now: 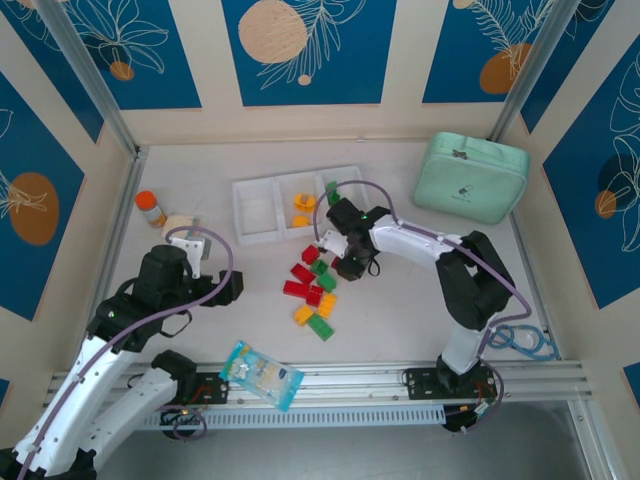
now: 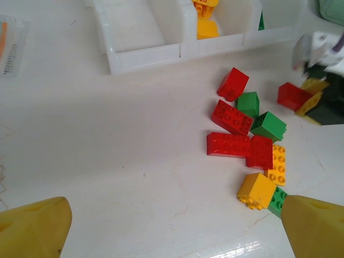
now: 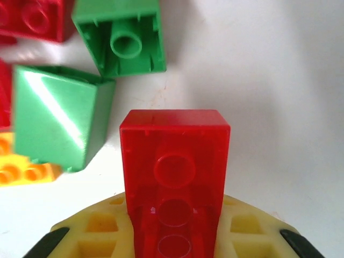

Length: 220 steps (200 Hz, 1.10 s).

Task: Sort the legos into containers by color
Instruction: Place the lego in the container.

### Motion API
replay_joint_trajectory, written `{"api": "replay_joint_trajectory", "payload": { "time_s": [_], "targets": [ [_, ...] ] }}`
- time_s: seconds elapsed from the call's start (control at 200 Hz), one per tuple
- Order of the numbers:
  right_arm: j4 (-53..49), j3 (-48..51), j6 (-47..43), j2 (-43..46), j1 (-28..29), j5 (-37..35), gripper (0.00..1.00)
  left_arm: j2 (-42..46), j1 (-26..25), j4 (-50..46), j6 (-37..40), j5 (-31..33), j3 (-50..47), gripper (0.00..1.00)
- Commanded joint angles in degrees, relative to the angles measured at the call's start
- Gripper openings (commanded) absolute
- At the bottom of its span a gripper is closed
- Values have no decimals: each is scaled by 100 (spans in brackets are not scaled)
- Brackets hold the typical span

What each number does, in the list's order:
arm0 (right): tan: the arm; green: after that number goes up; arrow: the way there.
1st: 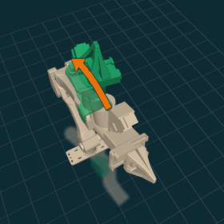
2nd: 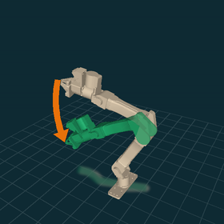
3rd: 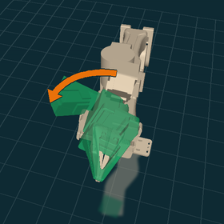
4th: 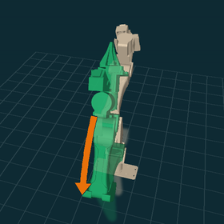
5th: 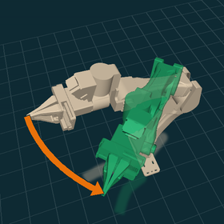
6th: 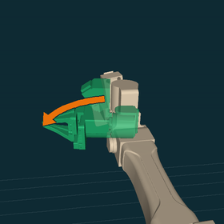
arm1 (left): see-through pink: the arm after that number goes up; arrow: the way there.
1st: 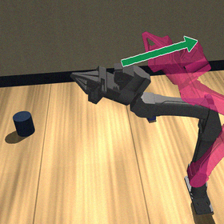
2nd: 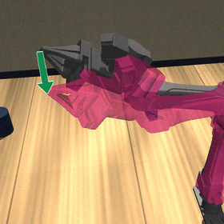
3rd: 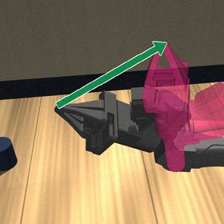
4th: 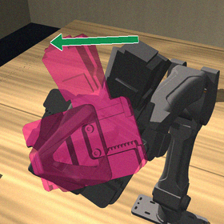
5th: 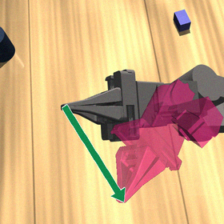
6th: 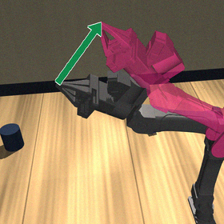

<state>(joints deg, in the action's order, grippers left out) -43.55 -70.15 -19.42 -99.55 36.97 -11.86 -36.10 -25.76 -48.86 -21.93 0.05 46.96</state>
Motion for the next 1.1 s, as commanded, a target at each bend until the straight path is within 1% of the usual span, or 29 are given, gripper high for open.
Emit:
{"api": "replay_joint_trajectory", "payload": {
  "time_s": [0.0,0.105,0.15,0.22,0.32,0.365,0.43,0.485,0.58,0.7,0.785,0.89,0.99,1.07,1.095],
  "targets": [
    [-39,-403,596,616,-174,702,13,49,80,96,133,-31,-64,99],
    [74,-740,1269,779,-350,1213,11,54,88,111,141,-66,-64,99],
    [70,-974,1623,751,-421,1647,11,54,89,114,139,-67,-60,99],
    [287,-1253,2207,677,-438,2123,11,67,101,116,139,-67,-72,100],
    [1064,-1428,3287,462,-397,2686,13,82,115,123,137,-67,-73,99],
    [1519,-1458,4064,290,-372,2778,15,93,124,136,137,-67,-81,99],
    [2226,-1498,5105,-96,-266,2990,11,93,132,143,136,-67,-86,100],
    [2465,-1751,5537,-522,-97,3011,9,80,157,141,137,-76,-83,99],
    [2396,-2524,5675,-1325,209,2882,6,80,168,134,141,-76,-80,99],
    [2197,-3464,5810,-2134,368,2891,5,151,168,140,141,-67,-82,99],
    [1908,-4006,5886,-2562,425,2776,5,195,176,151,145,-52,-99,99],
    [1640,-4523,5761,-3016,502,2744,5,202,176,147,146,-44,-91,99],
    [1423,-4895,5724,-3384,496,2740,8,264,179,133,141,-8,-90,99],
    [1304,-5186,5750,-3618,479,2651,16,328,176,140,137,19,-99,99],
    [1226,-5316,5768,-3707,469,2612,18,341,176,140,132,33,-103,99]
  ]
}}
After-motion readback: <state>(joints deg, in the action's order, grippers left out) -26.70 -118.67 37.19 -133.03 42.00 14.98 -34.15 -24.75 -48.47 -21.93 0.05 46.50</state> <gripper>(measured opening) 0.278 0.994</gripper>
